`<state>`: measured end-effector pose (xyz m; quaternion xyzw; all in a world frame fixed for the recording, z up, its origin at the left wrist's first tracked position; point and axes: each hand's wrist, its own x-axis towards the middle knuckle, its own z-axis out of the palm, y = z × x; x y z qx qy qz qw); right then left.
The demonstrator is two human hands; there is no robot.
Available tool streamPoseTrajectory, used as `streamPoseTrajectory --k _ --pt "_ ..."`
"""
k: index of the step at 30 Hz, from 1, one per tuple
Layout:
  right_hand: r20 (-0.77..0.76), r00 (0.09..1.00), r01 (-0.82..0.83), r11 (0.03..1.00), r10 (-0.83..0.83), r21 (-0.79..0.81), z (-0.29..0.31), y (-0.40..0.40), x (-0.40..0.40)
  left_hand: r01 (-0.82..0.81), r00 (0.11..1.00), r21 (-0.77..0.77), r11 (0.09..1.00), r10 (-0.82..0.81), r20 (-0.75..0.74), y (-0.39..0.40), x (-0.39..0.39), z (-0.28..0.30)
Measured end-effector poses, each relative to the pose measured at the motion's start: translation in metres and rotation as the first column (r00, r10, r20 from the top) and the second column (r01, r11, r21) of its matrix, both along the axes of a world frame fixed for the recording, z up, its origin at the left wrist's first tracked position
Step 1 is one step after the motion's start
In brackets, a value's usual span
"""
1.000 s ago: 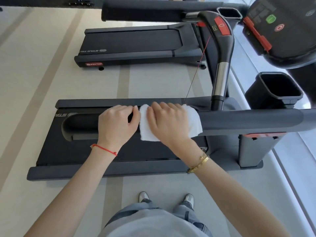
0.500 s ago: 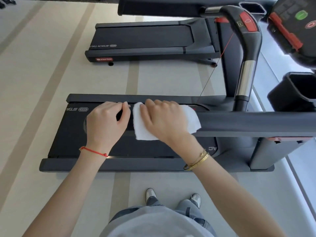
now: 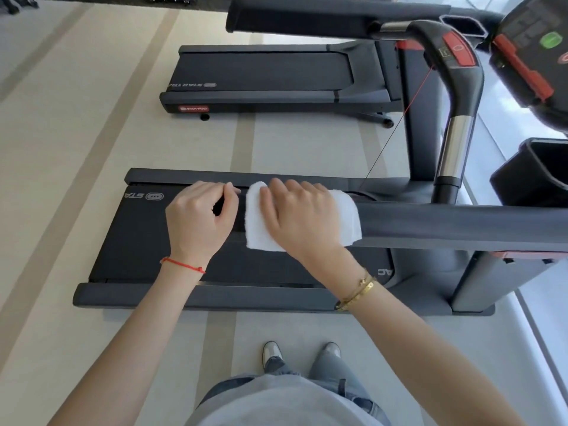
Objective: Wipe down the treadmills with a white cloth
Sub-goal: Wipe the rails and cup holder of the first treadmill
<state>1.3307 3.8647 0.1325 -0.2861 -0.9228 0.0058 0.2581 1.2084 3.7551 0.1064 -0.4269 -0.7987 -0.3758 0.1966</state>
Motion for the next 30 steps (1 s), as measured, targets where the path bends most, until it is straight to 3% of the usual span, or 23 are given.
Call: streamPoseTrajectory --k 4,9,14,19,22,27,28,30 --pt "0.076 0.996 -0.054 0.998 0.056 -0.024 0.001 0.011 0.018 -0.006 1.000 -0.004 1.000 0.006 0.029 0.000 0.002 0.001" --pt "0.256 0.967 0.067 0.974 -0.009 -0.218 0.012 0.059 0.036 0.000 0.997 -0.039 0.999 0.003 0.078 0.000 0.004 0.005" --pt "0.366 0.906 -0.079 0.934 0.213 -0.348 0.018 0.065 0.018 -0.077 0.983 -0.052 0.996 0.085 0.166 -0.003 0.007 0.004" --pt "0.438 0.727 -0.214 0.780 0.530 -0.588 0.018 0.069 -0.016 -0.199 0.934 0.013 0.980 0.185 0.307 -0.005 0.010 0.000" --pt "0.372 0.664 -0.204 0.636 0.648 -0.744 0.018 0.065 -0.038 -0.229 0.920 -0.003 0.973 0.218 0.327 -0.003 0.008 0.000" --pt "0.302 0.552 -0.186 0.468 0.777 -0.864 0.022 0.039 -0.079 -0.256 0.911 -0.028 0.966 0.251 0.326 -0.002 0.005 -0.004" --pt "0.298 0.555 -0.220 0.482 0.777 -0.848 0.022 0.038 -0.081 -0.261 0.909 -0.017 0.965 0.251 0.333 -0.002 0.005 -0.005" --pt "0.363 0.562 -0.367 0.617 0.743 -0.696 0.020 0.040 -0.073 -0.261 0.909 -0.004 0.965 0.247 0.336 -0.003 0.005 -0.007"
